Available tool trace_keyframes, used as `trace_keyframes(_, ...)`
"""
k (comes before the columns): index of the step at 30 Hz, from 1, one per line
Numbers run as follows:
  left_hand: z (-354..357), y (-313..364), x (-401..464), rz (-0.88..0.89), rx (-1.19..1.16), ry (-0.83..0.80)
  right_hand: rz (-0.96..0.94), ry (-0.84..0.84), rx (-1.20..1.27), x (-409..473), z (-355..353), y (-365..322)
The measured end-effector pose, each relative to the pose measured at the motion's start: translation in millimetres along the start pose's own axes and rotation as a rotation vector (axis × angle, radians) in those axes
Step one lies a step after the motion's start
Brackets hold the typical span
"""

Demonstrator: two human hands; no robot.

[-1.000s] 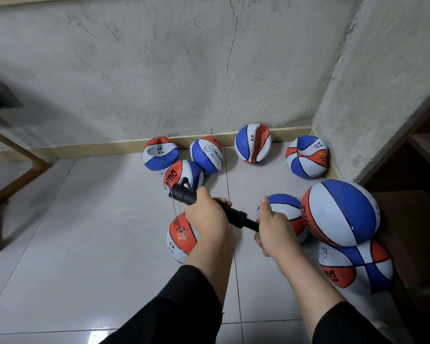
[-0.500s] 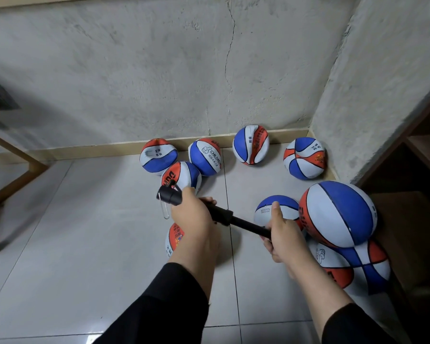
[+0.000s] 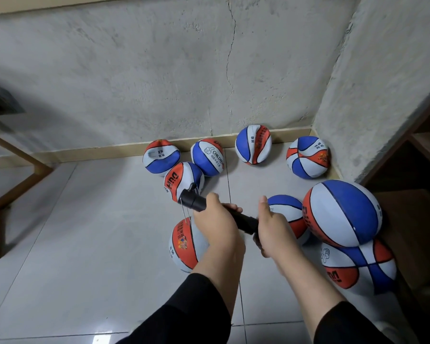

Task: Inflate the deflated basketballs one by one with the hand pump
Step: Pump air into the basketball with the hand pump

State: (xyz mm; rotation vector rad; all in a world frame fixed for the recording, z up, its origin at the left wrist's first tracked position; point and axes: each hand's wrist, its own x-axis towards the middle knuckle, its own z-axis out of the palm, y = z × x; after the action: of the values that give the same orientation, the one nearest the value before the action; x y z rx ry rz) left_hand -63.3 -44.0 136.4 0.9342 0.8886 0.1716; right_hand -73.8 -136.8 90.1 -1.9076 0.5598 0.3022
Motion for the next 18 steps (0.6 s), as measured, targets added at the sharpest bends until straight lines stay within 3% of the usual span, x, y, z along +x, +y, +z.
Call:
trace_keyframes(4,-7,0,14,-0.033,0.004,-0.033,0.009,-0.020,0.044,-3,-7,1)
trace_keyframes(11,-19,25,41,0.028,-0.011,0.098,0.162,0.045,0.099,-3,-27,28)
trace_keyframes(18,-8,9,25,0.012,-0.039,0.040,0.133,0.023,0.101,-4,-15,16)
